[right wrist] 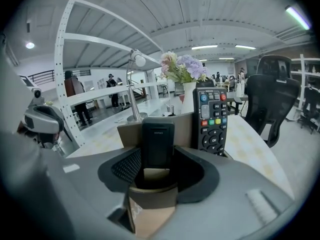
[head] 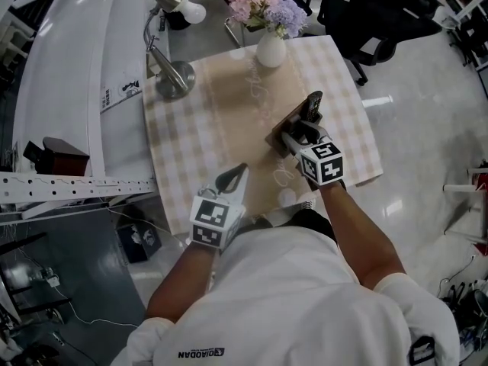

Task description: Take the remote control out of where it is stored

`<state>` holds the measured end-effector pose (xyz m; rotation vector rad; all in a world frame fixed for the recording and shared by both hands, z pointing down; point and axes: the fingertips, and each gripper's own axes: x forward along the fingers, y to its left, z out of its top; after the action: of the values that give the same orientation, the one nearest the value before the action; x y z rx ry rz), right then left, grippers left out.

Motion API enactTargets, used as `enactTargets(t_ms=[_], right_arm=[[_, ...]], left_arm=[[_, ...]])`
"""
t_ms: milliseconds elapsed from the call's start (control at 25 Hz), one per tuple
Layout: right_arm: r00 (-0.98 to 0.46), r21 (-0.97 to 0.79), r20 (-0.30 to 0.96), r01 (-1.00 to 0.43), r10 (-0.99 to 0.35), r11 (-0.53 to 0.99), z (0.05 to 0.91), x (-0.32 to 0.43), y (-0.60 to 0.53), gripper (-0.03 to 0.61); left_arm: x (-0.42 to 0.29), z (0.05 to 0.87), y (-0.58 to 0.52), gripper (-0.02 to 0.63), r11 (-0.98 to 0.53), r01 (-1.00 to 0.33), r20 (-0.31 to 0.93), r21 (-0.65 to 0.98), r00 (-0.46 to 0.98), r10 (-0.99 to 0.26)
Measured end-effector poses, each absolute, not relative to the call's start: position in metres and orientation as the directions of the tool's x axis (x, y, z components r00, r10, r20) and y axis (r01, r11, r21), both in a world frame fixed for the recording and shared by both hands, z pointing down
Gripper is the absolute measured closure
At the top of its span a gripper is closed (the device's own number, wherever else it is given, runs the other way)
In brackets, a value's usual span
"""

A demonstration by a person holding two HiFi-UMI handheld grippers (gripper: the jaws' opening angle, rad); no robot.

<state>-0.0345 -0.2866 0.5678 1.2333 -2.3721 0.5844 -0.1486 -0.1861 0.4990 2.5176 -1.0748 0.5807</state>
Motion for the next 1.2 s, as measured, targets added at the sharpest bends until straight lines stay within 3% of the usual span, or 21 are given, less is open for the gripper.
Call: enactTargets(t_ms=[720, 1200], right_arm=[[-0.647, -0.199, 0.441, -0.746, -0.622, 0.635, 0.515, -0.030, -0.277, 0.388], [-0.693, -0.277, 0.271, -0.721, -0.668, 0.635, 0.451, 0.026, -0.277, 0.390]], left_arm=[[-0.117, 0.480, -0.199, 0.611, -0.557, -0.820, 0.456, 0.133, 0.549, -0.700], [-0.070, 0.471, -0.208, 0.611, -0.561, -0.821, 0.448, 0.109, 0.544, -0.709]])
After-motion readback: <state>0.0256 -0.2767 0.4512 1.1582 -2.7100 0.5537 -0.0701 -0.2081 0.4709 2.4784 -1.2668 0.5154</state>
